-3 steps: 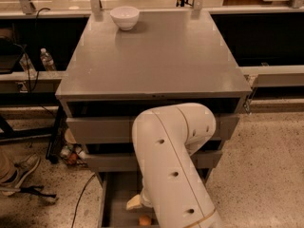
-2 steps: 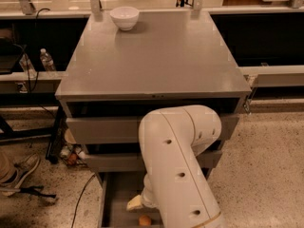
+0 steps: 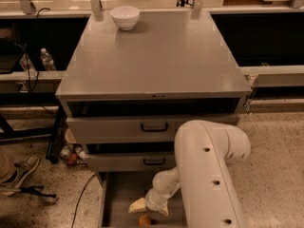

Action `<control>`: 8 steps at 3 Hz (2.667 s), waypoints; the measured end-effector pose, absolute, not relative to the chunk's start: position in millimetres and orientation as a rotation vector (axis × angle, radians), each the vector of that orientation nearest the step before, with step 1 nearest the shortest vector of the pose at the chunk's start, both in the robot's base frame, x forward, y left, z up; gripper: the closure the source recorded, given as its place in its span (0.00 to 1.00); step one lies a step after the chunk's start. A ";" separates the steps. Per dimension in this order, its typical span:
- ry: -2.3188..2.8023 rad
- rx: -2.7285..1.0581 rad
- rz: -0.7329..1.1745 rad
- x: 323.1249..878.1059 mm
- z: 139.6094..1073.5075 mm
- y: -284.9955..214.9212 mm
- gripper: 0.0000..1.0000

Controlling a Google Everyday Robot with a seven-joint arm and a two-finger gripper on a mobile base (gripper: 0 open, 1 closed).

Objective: Pick orange from bottom drawer and place on counter

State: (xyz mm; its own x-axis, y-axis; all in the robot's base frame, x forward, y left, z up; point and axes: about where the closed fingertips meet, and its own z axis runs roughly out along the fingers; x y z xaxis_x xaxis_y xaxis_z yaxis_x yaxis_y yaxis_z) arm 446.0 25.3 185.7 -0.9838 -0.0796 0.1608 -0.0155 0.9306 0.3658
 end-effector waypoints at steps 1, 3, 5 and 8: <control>-2.922 0.088 -0.518 439.0 177.1 29.7 0.00; -2.890 0.084 -0.529 430.3 151.4 38.2 0.00; -2.883 0.044 -0.490 429.4 127.7 47.8 0.00; -2.863 0.004 -0.439 426.5 109.9 52.0 0.43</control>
Offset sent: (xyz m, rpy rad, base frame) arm -0.0146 0.0117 -0.0379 -0.0288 0.0253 0.0184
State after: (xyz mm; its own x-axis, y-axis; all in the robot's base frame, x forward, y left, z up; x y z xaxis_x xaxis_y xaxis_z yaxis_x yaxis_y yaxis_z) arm 426.5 52.0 109.9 -0.9701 -0.0394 0.2396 0.0343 0.9546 0.2958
